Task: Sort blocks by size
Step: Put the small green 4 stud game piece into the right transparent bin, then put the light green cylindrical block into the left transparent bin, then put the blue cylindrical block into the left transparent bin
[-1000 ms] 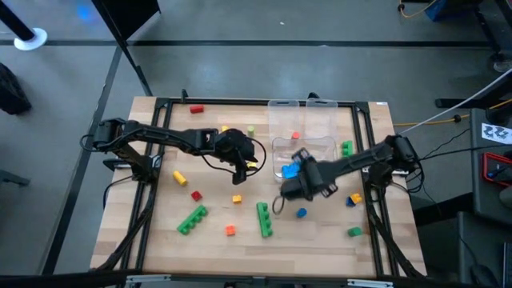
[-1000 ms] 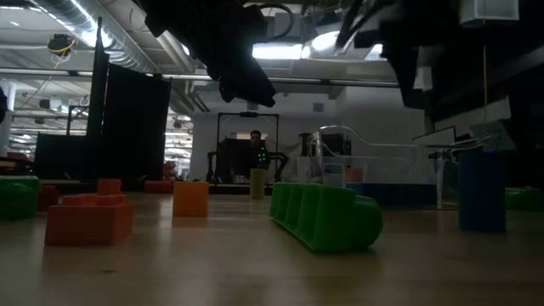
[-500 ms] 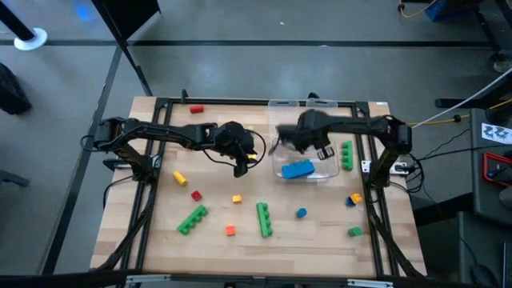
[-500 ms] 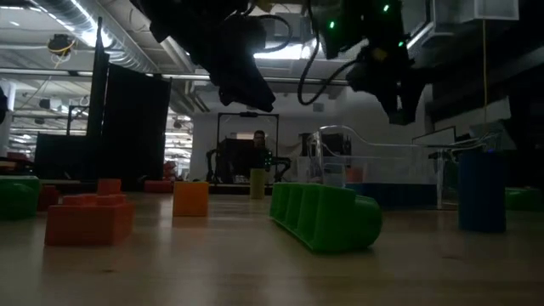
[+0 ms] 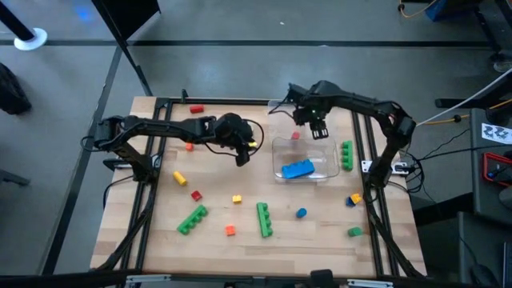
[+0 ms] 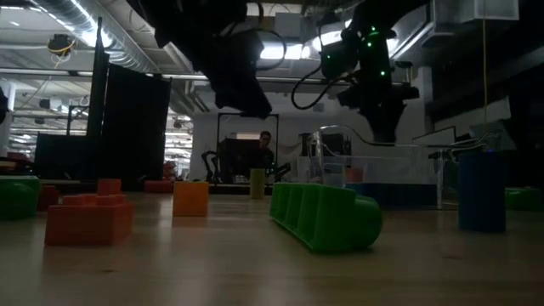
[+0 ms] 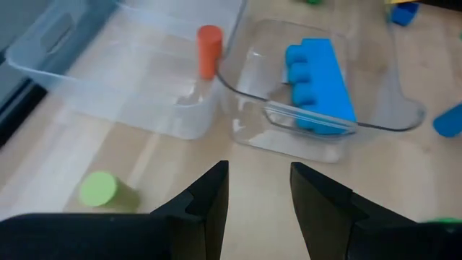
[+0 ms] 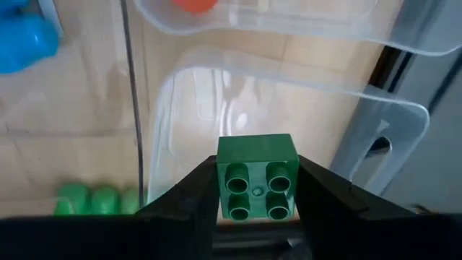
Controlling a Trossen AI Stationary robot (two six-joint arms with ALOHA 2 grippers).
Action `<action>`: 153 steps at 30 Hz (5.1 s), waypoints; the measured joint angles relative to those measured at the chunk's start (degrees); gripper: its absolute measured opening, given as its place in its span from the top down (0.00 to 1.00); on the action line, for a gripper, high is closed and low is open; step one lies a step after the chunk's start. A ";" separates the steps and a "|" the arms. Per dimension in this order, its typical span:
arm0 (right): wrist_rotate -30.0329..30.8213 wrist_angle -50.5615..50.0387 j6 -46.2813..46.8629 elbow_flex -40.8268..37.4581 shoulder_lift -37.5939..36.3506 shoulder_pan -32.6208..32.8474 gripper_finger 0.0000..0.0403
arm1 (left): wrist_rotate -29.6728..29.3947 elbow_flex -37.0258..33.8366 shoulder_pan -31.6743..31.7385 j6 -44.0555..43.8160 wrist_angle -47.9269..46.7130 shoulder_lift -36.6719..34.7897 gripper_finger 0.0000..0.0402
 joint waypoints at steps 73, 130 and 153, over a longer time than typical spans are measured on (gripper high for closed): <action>-25.77 -3.71 44.19 -0.02 -18.05 31.63 0.41 | -4.79 3.13 13.32 5.79 10.89 20.07 0.72; 24.85 47.46 112.40 -36.54 -1.56 78.65 0.41 | 1.35 7.02 6.61 1.06 29.87 16.96 0.59; 39.00 60.02 102.82 -36.50 6.40 76.06 0.67 | 1.72 7.02 -3.15 3.65 -3.42 -2.38 0.59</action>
